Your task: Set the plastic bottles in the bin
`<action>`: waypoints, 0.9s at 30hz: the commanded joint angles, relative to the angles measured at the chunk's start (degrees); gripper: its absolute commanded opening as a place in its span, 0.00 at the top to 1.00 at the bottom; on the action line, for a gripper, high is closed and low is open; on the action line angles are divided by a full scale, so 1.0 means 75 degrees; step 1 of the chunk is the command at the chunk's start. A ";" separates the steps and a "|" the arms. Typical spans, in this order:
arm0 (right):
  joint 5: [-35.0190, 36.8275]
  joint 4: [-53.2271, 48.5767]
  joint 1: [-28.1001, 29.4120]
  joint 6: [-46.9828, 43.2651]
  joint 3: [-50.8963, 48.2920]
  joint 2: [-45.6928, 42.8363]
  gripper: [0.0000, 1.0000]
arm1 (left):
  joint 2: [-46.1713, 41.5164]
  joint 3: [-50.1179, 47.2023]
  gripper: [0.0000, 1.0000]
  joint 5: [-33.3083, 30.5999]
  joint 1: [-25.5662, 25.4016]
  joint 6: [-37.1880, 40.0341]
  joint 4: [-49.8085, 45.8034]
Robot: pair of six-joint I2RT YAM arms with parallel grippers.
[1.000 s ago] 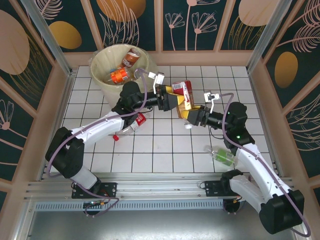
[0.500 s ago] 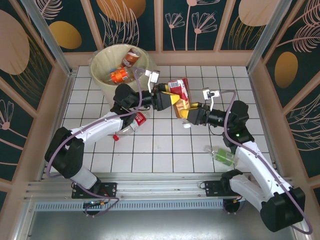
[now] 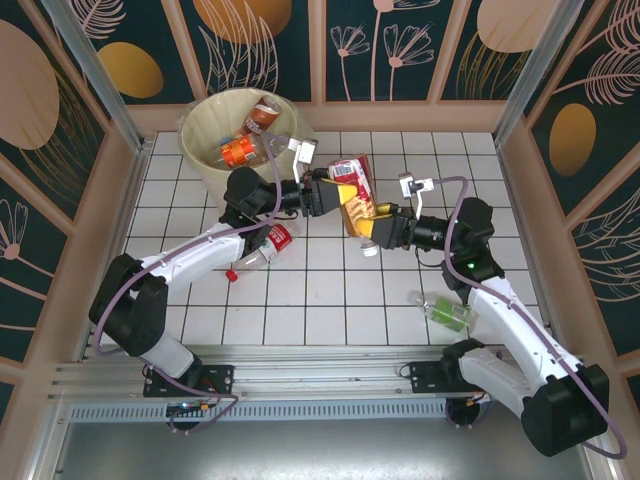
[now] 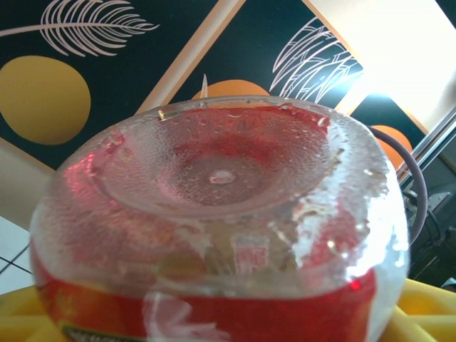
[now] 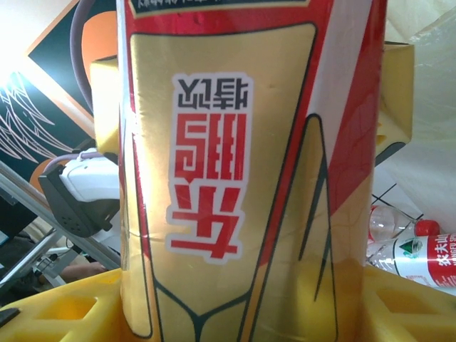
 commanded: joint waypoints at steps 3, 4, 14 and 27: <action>0.0097 -0.0134 0.0036 -0.0318 0.0245 0.0023 0.24 | -0.0492 0.0142 0.38 0.0045 0.0049 0.0076 0.0360; 0.0111 -0.0248 0.0031 -0.0391 0.0278 -0.0008 0.20 | -0.0536 0.0120 0.39 -0.0007 0.0079 0.0115 0.0277; 0.1454 -0.3299 -0.0013 -0.2269 0.0993 -0.1041 0.02 | -0.1173 0.1502 0.37 -0.1445 0.0914 0.2964 -0.5008; 0.3439 -0.5283 0.0002 -0.3435 0.1120 -0.1927 0.03 | 0.0127 0.6015 0.38 -0.7589 0.1047 0.7410 -1.1025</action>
